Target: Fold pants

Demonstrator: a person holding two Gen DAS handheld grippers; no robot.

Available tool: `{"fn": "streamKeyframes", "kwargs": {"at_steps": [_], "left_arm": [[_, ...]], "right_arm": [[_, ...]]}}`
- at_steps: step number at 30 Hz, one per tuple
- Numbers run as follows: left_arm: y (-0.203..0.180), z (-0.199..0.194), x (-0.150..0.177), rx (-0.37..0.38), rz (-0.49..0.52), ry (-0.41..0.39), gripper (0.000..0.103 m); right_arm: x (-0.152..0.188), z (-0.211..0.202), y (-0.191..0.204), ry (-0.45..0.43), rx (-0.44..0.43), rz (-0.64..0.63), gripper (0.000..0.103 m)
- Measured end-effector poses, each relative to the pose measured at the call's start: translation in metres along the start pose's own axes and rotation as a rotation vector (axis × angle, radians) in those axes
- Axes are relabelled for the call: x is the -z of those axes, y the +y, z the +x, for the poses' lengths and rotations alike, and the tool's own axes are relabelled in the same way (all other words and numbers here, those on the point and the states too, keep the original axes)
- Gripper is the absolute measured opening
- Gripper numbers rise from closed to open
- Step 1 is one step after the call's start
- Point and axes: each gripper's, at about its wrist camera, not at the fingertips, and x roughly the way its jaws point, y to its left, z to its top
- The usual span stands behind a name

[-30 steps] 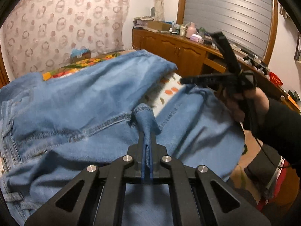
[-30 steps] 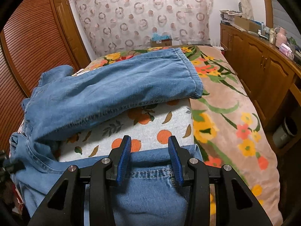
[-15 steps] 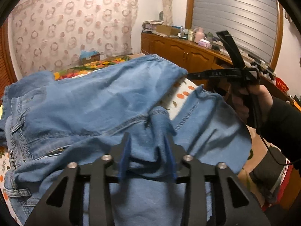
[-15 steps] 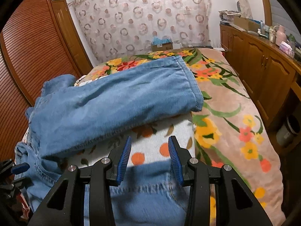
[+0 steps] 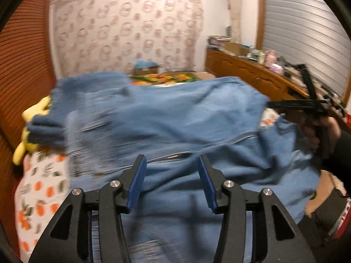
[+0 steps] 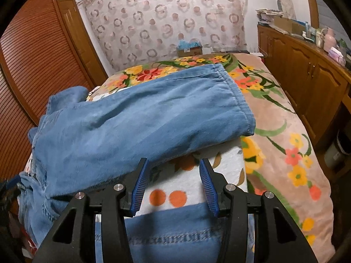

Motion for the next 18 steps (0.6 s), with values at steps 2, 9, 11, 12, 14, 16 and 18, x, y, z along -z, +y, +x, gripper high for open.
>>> {"fn": "streamKeyframes", "kwargs": {"at_steps": [2,9,11,12,14,16,18], "left_arm": [[0.019,0.002,0.003,-0.044,-0.008,0.014,0.050],[0.075,0.019,0.002,-0.044,-0.121,0.063,0.050],[0.080,0.024,0.000,-0.026,-0.137,0.071,0.050],[0.080,0.026,-0.001,-0.027,-0.130,0.072,0.050],[0.079,0.029,-0.003,-0.028,-0.131,0.072,0.050],[0.082,0.026,-0.005,-0.018,-0.158,0.058,0.050],[0.087,0.021,-0.008,-0.026,-0.179,0.031,0.050]], "right_arm": [[0.004,-0.005,0.005,-0.001,-0.006,-0.011,0.049],[0.016,-0.012,0.020,-0.004,-0.008,-0.056,0.049],[0.020,-0.012,0.025,-0.006,-0.004,-0.070,0.049],[0.022,-0.010,0.027,-0.005,0.002,-0.081,0.049],[0.026,-0.008,0.030,-0.004,0.016,-0.106,0.049],[0.030,-0.006,0.034,-0.001,0.022,-0.117,0.049],[0.032,-0.003,0.033,0.004,0.017,-0.115,0.049]]}}
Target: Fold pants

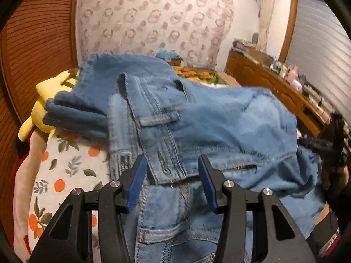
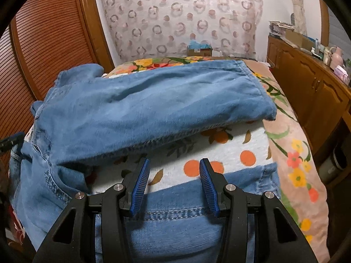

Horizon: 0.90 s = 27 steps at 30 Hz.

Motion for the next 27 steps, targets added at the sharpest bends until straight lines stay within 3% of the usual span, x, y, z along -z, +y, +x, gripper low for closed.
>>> {"fn": "streamKeyframes", "kwargs": {"at_steps": [3,8,13,16,27], "left_arm": [[0.007,0.000,-0.003,-0.029,-0.001,-0.001,0.050],[0.007,0.025,0.003,-0.029,0.010,0.106,0.048],[-0.004,0.029,0.013,-0.014,0.031,0.143,0.039],[-0.007,0.039,0.019,-0.025,0.037,0.188,0.039],[0.005,0.038,0.011,0.033,-0.063,0.155,0.039]], "right_arm": [[-0.001,0.001,-0.002,0.005,-0.011,0.007,0.049],[-0.002,0.002,-0.004,0.009,-0.019,0.018,0.049],[-0.001,0.003,0.000,0.006,-0.015,0.016,0.049],[-0.001,0.003,0.000,0.010,-0.016,0.018,0.049],[0.000,0.003,0.000,0.012,-0.017,0.020,0.049]]}}
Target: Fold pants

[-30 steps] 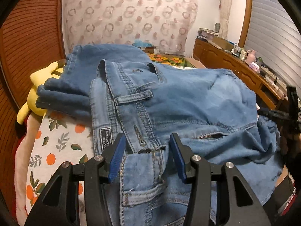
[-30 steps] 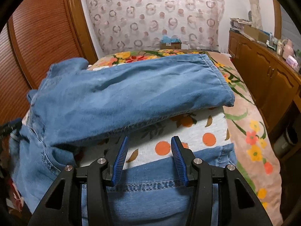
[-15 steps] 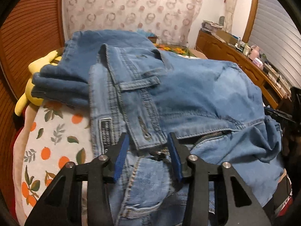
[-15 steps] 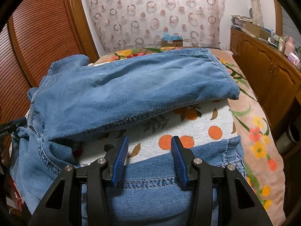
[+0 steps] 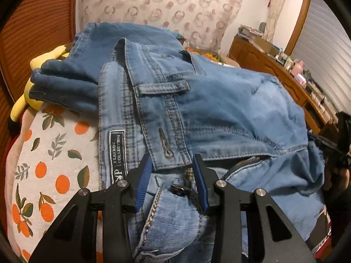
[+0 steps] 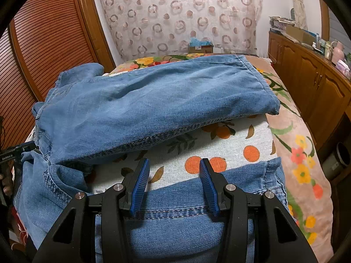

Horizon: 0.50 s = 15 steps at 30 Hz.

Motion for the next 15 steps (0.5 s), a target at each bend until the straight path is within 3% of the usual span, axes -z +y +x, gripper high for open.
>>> {"fn": "streamKeyframes", "kwargs": {"at_steps": [3,5,8,15], "left_arm": [[0.002,0.005,-0.002,0.002,-0.012,0.004,0.039],[0.000,0.006,-0.001,-0.010,-0.001,0.001,0.026],[-0.005,-0.001,0.002,-0.006,0.034,-0.024,0.020],[0.002,-0.041,-0.002,-0.065,0.019,-0.180,0.016]], "right_arm": [[-0.001,0.001,-0.001,0.005,0.000,0.001,0.049],[-0.001,0.001,-0.001,0.005,0.000,0.001,0.049],[-0.001,0.001,-0.001,0.006,-0.001,0.002,0.049],[-0.002,0.002,-0.001,0.012,0.000,0.001,0.049]]}}
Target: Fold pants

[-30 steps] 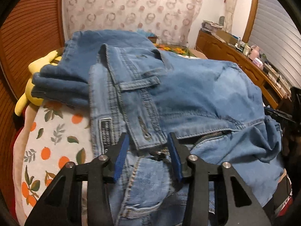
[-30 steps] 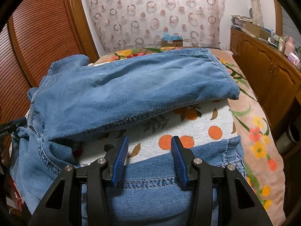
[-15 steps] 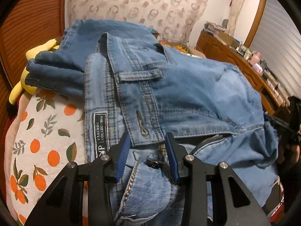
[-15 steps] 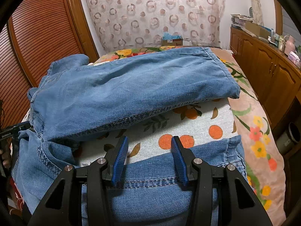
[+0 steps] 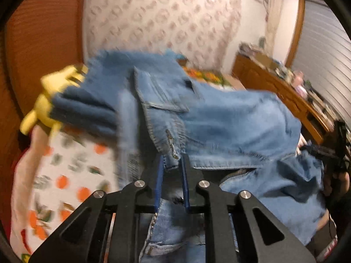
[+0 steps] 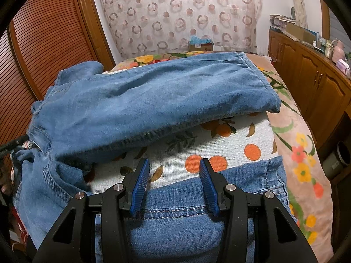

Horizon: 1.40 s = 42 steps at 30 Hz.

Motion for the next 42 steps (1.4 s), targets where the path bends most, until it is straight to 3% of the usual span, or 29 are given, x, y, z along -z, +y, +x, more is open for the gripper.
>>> {"fn": "streamKeyframes", "kwargs": {"at_steps": [3,8,11,13,31,42], "left_arm": [[0.015,-0.002,-0.005,-0.056,-0.013,-0.014,0.016],[0.017,0.007,0.000,-0.048,0.010,0.048,0.021],[0.020,0.005,0.004,-0.035,-0.018,0.070,0.041],[0.022,-0.001,0.011,-0.029,-0.027,0.075,0.042],[-0.012,-0.024,0.064,0.001,0.030,0.159,0.042],[-0.023,-0.025,0.072,0.025,0.042,0.184,0.042]], "right_arm": [[0.000,0.000,0.000,0.002,0.002,-0.003,0.049],[0.001,-0.001,0.001,0.000,0.009,-0.012,0.049],[0.001,-0.001,0.000,0.003,0.009,-0.012,0.049],[0.001,-0.002,0.000,0.004,0.010,-0.014,0.049],[0.000,-0.004,-0.003,-0.003,0.011,-0.005,0.049],[0.000,-0.004,-0.004,0.001,0.007,-0.001,0.049]]}}
